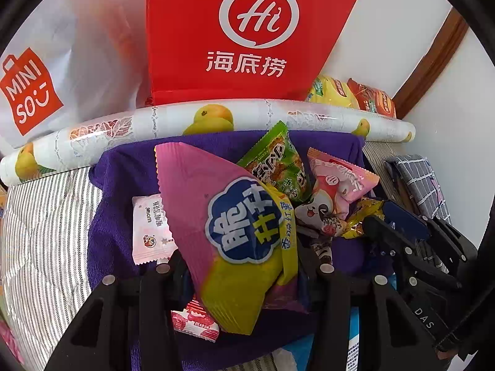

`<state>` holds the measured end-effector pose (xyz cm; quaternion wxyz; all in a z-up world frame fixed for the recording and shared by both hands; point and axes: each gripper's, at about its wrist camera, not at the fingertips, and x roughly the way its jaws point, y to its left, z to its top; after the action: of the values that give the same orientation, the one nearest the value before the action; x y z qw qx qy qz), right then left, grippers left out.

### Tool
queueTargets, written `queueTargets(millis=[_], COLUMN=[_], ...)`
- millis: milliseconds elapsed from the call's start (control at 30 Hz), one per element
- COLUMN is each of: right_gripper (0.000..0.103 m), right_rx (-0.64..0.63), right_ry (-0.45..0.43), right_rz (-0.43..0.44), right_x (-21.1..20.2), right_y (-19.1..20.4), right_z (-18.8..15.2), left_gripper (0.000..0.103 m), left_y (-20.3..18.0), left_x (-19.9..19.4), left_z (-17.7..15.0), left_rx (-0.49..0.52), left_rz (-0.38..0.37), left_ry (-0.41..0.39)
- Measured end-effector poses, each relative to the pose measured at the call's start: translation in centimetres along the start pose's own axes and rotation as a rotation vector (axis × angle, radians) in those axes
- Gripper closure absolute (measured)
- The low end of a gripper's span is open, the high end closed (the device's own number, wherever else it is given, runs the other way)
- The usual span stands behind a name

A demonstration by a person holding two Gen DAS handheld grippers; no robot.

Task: Organize snacks
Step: 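Lower both bags onto the purple towel and open both grippers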

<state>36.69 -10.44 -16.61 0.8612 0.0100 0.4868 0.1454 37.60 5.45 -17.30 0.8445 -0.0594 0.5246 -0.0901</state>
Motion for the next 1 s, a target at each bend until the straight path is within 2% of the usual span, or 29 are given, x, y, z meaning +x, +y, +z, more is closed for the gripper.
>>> queueTargets(millis=[200, 400, 500, 533, 633, 833, 1000], right_gripper=[0.065, 0.060, 0.060, 0.060, 0.060, 0.060, 0.059], right_rx=[0.003, 0.002, 0.002, 0.003, 0.006, 0.007, 0.011], right_ry=[0.018, 0.025, 0.027, 0.028, 0.032, 0.036, 0.041], right_rz=[-0.004, -0.004, -0.005, -0.005, -0.005, -0.005, -0.007], right_x=[0.4, 0.5, 0.5, 0.5, 0.6, 0.7, 0.7], right_y=[-0.1, 0.0, 0.0, 0.0, -0.1, -0.1, -0.2], right_z=[-0.1, -0.1, -0.1, -0.1, -0.1, -0.1, -0.1], left_gripper=[0.054, 0.054, 0.053, 0.051, 0.037, 0.023, 0.022], left_y=[0.1, 0.1, -0.1, -0.3, -0.5, -0.7, -0.4], left_x=[0.1, 0.1, -0.2, -0.5, -1.4, -3.1, -3.9], left_z=[0.0, 0.1, 0.2, 0.2, 0.3, 0.7, 0.9], left_rx=[0.000, -0.002, 0.011, 0.021, 0.037, 0.059, 0.064], left_rz=[0.000, -0.003, 0.022, 0.034, 0.037, 0.053, 0.056], left_ry=[0.006, 0.008, -0.008, -0.024, -0.064, -0.123, -0.137])
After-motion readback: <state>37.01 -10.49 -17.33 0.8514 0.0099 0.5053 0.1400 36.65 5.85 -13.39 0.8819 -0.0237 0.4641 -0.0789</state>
